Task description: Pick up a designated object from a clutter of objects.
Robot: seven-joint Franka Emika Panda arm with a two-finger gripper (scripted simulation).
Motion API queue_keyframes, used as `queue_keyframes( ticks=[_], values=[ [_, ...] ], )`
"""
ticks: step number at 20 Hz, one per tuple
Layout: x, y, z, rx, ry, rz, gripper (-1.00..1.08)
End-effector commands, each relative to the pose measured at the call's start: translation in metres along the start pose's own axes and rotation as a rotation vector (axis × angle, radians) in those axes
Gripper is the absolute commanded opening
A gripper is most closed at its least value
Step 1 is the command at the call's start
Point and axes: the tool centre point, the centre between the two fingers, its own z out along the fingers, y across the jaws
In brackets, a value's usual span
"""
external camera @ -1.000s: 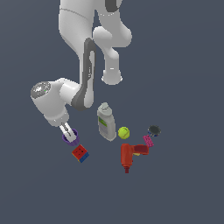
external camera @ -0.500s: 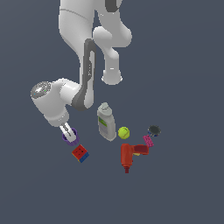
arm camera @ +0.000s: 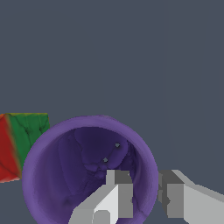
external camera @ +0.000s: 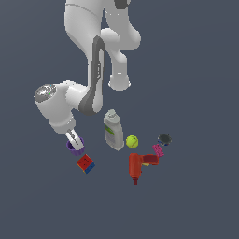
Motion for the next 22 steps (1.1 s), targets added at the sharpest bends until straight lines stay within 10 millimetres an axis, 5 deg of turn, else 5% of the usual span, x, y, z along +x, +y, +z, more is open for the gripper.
queue_keyframes(
  ticks=[1,8,22],
  values=[
    [-0.006,-0.007,-0.012,0.002,0.002,-0.001,-1.0],
    [-0.034,-0.038,-0.061,0.001,0.002,0.0,-1.0],
    [-0.113,-0.122,-0.2,-0.002,0.005,0.002,-1.0]
  ],
)
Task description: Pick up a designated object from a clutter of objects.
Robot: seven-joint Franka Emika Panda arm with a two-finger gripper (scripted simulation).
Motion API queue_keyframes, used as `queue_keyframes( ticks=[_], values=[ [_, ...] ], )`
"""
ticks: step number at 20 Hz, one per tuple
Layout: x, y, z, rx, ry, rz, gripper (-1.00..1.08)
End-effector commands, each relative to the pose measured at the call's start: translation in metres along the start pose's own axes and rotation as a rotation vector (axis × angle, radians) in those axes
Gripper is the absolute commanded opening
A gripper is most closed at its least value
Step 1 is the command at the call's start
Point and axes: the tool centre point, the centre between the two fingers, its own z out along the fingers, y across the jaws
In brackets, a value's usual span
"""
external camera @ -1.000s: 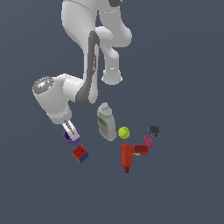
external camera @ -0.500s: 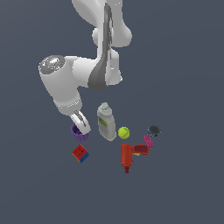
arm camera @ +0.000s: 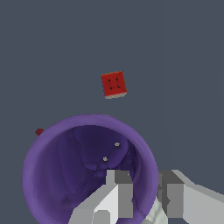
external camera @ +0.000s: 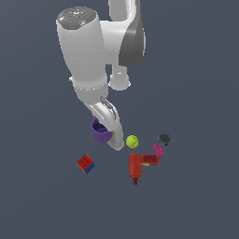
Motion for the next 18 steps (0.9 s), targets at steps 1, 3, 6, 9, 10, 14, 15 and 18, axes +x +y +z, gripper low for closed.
queue_keyframes(
  ticks=[1,3,6,9,10,14,15,18],
  values=[
    [-0.014,-0.015,-0.026,0.0,0.001,0.001,-1.0],
    [-0.025,-0.028,-0.046,0.0,0.001,0.001,-1.0],
    [-0.042,-0.047,-0.076,0.0,0.001,0.001,-1.0],
    [-0.057,-0.065,-0.105,0.001,0.001,0.0,-1.0],
    [-0.062,-0.071,-0.115,0.001,0.001,0.0,-1.0],
    [-0.079,-0.093,-0.147,0.002,0.0,0.0,-1.0],
    [-0.083,-0.097,-0.153,0.002,-0.001,0.0,-1.0],
    [-0.091,-0.108,-0.17,0.002,-0.001,-0.001,-1.0]
  ],
)
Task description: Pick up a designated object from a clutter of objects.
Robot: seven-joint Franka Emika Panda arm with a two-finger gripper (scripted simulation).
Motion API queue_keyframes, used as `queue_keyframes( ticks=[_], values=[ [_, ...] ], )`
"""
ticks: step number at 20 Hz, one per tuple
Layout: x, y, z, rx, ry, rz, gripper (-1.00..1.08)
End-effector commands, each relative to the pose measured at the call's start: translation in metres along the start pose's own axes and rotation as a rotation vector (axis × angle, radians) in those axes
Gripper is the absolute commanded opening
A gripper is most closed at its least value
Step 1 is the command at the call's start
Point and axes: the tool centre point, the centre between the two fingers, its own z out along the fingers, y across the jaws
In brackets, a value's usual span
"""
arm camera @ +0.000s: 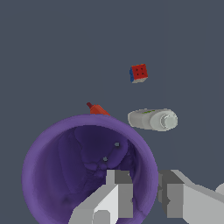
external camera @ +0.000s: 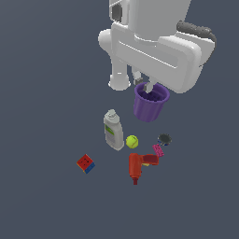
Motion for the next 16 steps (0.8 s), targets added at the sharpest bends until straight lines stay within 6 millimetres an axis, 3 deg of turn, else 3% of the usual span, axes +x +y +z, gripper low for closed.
queue_keyframes(
  ticks=[1,8,16],
  values=[
    [-0.007,-0.009,-0.014,0.001,0.0,0.001,-1.0],
    [-0.017,-0.024,-0.036,0.001,-0.001,0.001,-1.0],
    [-0.019,-0.029,-0.042,0.001,-0.001,0.001,-1.0]
  ],
)
